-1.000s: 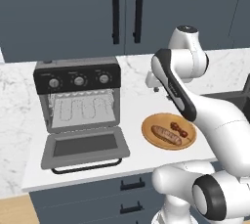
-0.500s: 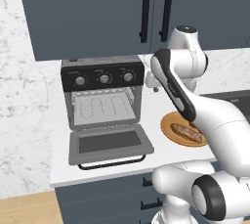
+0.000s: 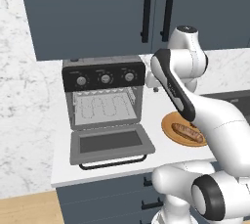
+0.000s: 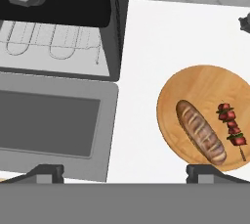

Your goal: Pick up the kebab skewer and baguette bread, and place them inside the toaster oven. Close the toaster oven door and start by setting the timer.

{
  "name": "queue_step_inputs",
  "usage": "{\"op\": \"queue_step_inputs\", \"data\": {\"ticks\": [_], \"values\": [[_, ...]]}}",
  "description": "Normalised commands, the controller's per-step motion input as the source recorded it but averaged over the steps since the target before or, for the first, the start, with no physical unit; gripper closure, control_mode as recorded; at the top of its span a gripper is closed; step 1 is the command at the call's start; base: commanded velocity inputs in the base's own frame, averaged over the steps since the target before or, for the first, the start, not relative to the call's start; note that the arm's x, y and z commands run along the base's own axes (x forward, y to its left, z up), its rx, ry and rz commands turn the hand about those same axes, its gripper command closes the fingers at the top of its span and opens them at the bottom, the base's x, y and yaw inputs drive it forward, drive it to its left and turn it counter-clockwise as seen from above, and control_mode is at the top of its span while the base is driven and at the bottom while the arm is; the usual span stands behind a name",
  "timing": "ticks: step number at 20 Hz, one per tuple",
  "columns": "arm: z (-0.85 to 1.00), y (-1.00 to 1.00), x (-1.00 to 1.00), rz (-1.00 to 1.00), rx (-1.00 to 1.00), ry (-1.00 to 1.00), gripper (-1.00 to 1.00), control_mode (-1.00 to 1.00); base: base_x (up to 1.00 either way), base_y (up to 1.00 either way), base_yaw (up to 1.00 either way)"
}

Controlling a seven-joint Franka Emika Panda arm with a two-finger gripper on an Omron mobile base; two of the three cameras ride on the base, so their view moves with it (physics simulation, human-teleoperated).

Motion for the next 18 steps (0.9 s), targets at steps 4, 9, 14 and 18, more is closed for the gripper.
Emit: {"op": "queue_step_inputs", "data": {"ticks": [4,9,14,18], "values": [[0.00,0.00,0.00,0.00,0.00,0.00,-1.00,1.00,0.00,0.00,0.00],[0.00,0.00,0.00,0.00,0.00,0.00,-1.00,-1.00,0.00,0.00,0.00],[0.00,0.00,0.00,0.00,0.00,0.00,-1.00,-1.00,0.00,0.00,0.00],[0.00,0.00,0.00,0.00,0.00,0.00,-1.00,-1.00,0.00,0.00,0.00]]}}
